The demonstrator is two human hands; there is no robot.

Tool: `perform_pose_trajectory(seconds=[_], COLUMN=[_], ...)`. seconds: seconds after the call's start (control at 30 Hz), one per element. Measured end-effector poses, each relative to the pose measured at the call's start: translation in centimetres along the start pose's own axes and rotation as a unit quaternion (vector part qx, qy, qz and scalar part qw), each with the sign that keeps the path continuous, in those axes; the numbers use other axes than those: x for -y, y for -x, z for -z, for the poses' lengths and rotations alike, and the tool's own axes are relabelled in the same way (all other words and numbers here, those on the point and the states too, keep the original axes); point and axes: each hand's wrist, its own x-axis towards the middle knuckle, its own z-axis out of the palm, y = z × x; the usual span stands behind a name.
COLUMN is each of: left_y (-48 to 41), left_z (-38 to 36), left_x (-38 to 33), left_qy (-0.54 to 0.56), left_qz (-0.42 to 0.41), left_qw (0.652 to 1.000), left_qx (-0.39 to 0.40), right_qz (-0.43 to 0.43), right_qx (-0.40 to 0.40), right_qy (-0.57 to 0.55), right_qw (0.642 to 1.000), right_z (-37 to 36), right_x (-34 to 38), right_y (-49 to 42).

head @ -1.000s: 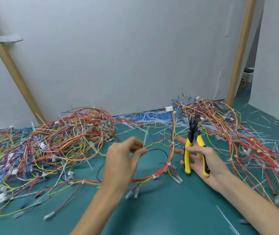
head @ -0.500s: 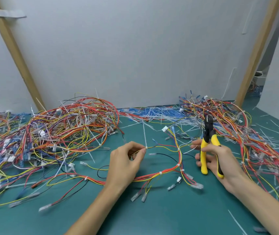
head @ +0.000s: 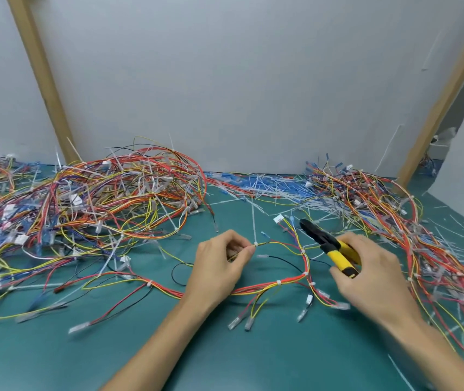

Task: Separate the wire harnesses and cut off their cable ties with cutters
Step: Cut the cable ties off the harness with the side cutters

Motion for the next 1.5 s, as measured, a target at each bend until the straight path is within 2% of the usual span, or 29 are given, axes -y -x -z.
perform_pose_trajectory(seconds=[0.13, 0.27, 0.43, 0.6, 0.73, 1.03, 1.27, 1.5], left_y=[0.1, 0.2, 0.2, -0.2, -0.6, -0.8, -0.8, -0.7], left_z=[0.1, 0.0, 0.5, 1.3, 1.6, 1.6, 1.6, 1.5], left_x=[-0.3, -0.6, -0.7, -0.4, 0.2, 0.8, 1.0, 1.2], left_qy=[-0.002, 0.021, 0.021, -0.026, -0.052, -0.016, 0.002, 0.023], left_qz=[-0.034, -0.049, -0.060, -0.095, -0.115, -0.064, -0.038, -0.021], left_qw=[0.999, 0.999, 0.998, 0.995, 0.992, 0.996, 0.999, 0.999], left_qx=[-0.012, -0.011, -0.031, -0.022, -0.032, -0.057, -0.025, -0.006], right_qz=[-0.003, 0.000, 0.047, 0.072, 0.077, 0.075, 0.063, 0.085], right_qx=[-0.007, 0.031, 0.075, 0.205, 0.250, 0.215, 0.194, 0.167], right_qy=[-0.010, 0.051, 0.123, 0.186, 0.177, 0.137, 0.130, 0.127], right_qw=[1.000, 0.998, 0.988, 0.958, 0.949, 0.964, 0.970, 0.974], right_z=[0.2, 0.3, -0.2, -0.3, -1.1, -3.3, -4.3, -5.0], right_x=[0.5, 0.4, 0.8, 2.5, 4.2, 3.5, 2.7, 2.5], right_y=[0.4, 0.1, -2.0, -6.4, -8.4, -6.4, -5.1, -4.4])
